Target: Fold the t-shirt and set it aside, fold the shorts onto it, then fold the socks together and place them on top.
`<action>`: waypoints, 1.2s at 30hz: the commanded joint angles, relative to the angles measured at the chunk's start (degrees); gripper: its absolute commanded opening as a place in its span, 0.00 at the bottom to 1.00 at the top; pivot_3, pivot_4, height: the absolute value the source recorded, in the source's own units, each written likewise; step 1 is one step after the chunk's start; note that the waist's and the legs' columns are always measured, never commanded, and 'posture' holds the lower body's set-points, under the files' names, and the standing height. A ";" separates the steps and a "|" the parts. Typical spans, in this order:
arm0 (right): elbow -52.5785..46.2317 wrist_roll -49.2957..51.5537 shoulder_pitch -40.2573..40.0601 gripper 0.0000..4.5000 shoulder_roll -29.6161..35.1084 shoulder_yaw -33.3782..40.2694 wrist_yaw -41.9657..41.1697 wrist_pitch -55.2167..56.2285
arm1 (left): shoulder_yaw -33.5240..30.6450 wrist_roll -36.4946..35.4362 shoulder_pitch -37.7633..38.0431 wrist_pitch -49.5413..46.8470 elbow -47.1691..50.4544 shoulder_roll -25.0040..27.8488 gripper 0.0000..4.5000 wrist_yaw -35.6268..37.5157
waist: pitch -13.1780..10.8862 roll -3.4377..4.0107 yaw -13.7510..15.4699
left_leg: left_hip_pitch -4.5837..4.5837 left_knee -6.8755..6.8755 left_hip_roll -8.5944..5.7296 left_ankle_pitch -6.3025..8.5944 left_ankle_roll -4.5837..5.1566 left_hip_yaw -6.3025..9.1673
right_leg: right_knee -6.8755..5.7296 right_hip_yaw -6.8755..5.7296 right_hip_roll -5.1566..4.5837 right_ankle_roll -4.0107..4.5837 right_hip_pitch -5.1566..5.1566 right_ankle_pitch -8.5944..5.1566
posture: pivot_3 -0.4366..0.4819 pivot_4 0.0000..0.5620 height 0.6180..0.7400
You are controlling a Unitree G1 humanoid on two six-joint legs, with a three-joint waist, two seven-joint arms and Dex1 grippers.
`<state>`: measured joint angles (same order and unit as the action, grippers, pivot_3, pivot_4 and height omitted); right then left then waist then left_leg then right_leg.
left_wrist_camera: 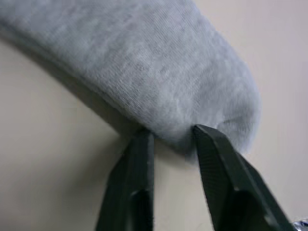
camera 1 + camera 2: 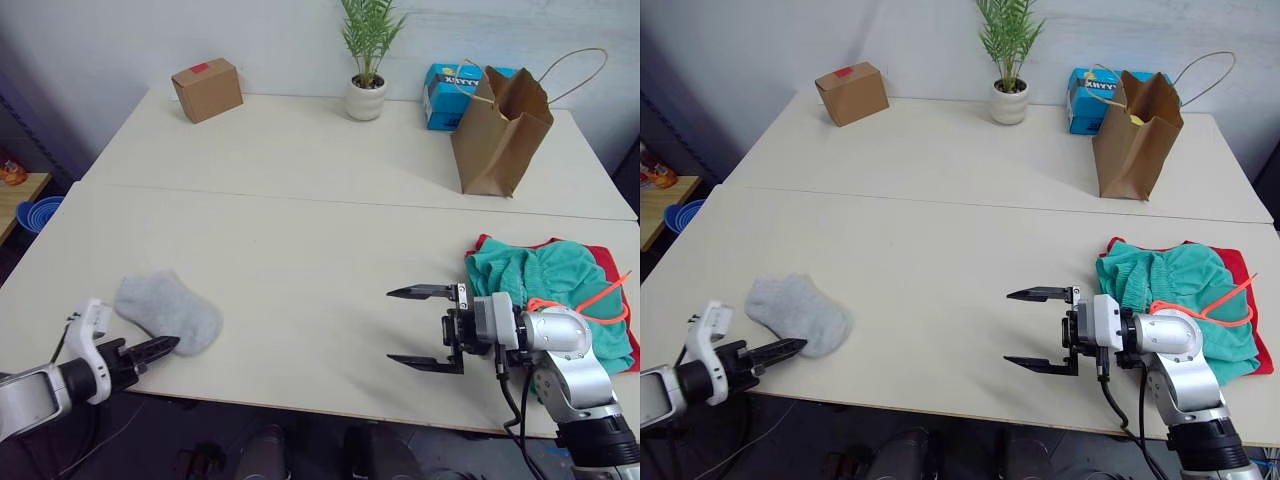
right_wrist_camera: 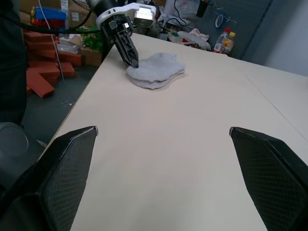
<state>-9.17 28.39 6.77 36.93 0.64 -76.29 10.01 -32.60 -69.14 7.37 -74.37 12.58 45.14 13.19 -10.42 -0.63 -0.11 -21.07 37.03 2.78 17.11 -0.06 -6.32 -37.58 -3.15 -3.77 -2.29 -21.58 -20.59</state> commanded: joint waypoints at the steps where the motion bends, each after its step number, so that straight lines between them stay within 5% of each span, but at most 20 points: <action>1: -2.88 0.67 -1.49 1.00 1.45 2.81 1.28 0.31 | 5.71 0.98 -2.26 0.65 1.30 -1.37 0.01 4.14 | 0.00 -0.01 -0.08 | -0.01 0.00 0.00 0.00 0.00 0.00 | 0.00 0.00 0.00 0.00 0.00 0.00 | 0.48 0.27 1.00; 7: -3.92 0.12 -5.04 1.00 4.36 6.93 3.35 0.75 | 14.97 -0.70 -14.53 0.75 2.74 -8.57 0.01 4.33 | -0.04 -0.15 0.03 | -0.09 0.04 -0.01 -0.03 0.03 0.01 | 0.05 -0.02 0.01 -0.11 0.02 0.06 | 0.48 0.27 1.00; 16: -6.41 0.54 -10.61 1.00 8.07 12.06 4.38 -0.13 | 35.87 15.23 -29.28 6.68 -1.58 -14.42 0.01 11.65 | -0.12 -0.39 -0.01 | -0.05 0.04 0.04 -0.30 -0.33 -0.05 | 0.04 0.04 0.28 -0.24 0.03 0.10 | 0.48 0.27 1.00; 24: -13.78 2.22 -17.02 1.00 7.48 13.87 10.19 -5.21 | 39.57 20.90 -30.43 12.00 -1.87 -18.76 0.01 16.52 | -0.16 -0.45 -0.25 | -0.07 0.05 0.05 -0.33 -0.38 -0.08 | 0.06 0.12 0.30 -0.41 0.03 0.05 | 0.48 0.27 1.00; 34: -23.14 9.50 -19.85 1.00 6.87 12.91 17.88 -19.08 | 35.57 20.75 -23.09 14.71 6.48 -9.45 0.62 25.99 | -0.18 -0.50 -0.19 | -0.08 0.01 0.06 -0.37 -0.39 -0.02 | 0.05 0.13 0.27 -0.40 0.02 0.05 | 0.48 0.27 1.00; 36: -24.38 9.91 -19.22 1.00 6.91 12.41 19.49 -21.32 | 33.15 19.77 -22.46 14.27 5.80 -6.72 0.62 28.43 | -0.19 -0.51 -0.17 | -0.07 -0.01 0.07 -0.36 -0.39 -0.01 | 0.04 0.12 0.27 -0.40 0.00 0.05 | 0.48 0.27 1.00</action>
<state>-30.88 36.70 -12.78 44.11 12.73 -58.18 -9.97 3.25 -47.70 -15.20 -60.05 17.37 37.28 39.31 -10.61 -1.14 -0.28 -21.14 36.99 2.84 16.77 -0.41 -6.32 -37.54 -3.03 -3.50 -2.67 -21.58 -20.55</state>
